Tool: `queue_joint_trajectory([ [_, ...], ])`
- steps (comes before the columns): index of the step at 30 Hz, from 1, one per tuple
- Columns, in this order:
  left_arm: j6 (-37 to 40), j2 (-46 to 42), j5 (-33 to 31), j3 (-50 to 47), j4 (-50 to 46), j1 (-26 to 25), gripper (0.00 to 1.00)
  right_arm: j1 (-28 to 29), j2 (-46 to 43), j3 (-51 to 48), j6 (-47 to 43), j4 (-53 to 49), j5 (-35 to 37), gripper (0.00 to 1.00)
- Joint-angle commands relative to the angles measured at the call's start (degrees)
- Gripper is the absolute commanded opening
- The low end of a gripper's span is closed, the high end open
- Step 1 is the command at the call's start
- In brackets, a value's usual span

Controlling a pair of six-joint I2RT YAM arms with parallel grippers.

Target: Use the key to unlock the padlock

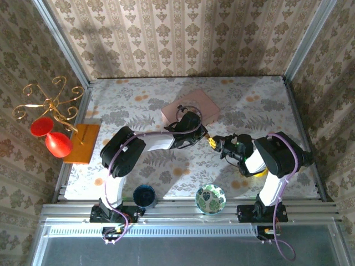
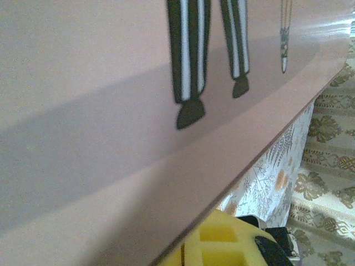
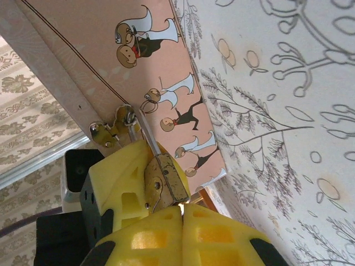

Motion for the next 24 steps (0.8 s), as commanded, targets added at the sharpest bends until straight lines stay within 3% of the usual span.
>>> queue_joint_trajectory([
  [1, -0.6, -1.2, 8.9, 0.3, 4.2, -3.3, 0.00, 1.1, 0.5, 3.6, 0.9, 2.4, 2.7, 0.00],
  [2, -0.6, -1.3, 8.9, 0.1, 4.3, -3.3, 0.00, 1.1, 0.2, 3.6, 0.7, 2.3, 2.8, 0.00],
  [6, -1.0, -1.7, 8.4, -0.7, 4.9, -3.1, 0.00, 1.1, -1.5, 3.1, -2.4, 1.6, 2.8, 0.42],
  [9, -0.9, -2.0, 7.8, -0.9, 4.6, -2.9, 0.00, 1.0, -3.7, 1.7, -6.4, -2.1, 2.9, 0.46],
  [13, -0.8, -2.3, 7.4, -1.1, 4.0, -2.8, 0.00, 0.8, -8.5, -0.1, -13.5, -10.8, 4.0, 0.59],
  [16, -1.3, -2.4, 7.1, -1.7, 4.2, -2.5, 0.00, 0.2, -14.8, -0.8, -19.5, -19.5, 5.8, 0.62],
  [20, -1.6, -2.4, 7.1, -2.1, 4.6, -2.3, 0.00, -0.3, -27.4, 3.0, -32.3, -41.5, 8.4, 0.64],
  [24, -1.6, -2.3, 7.3, -1.8, 4.7, -2.2, 0.00, -0.2, -40.7, 9.8, -48.2, -66.9, 16.0, 0.61],
])
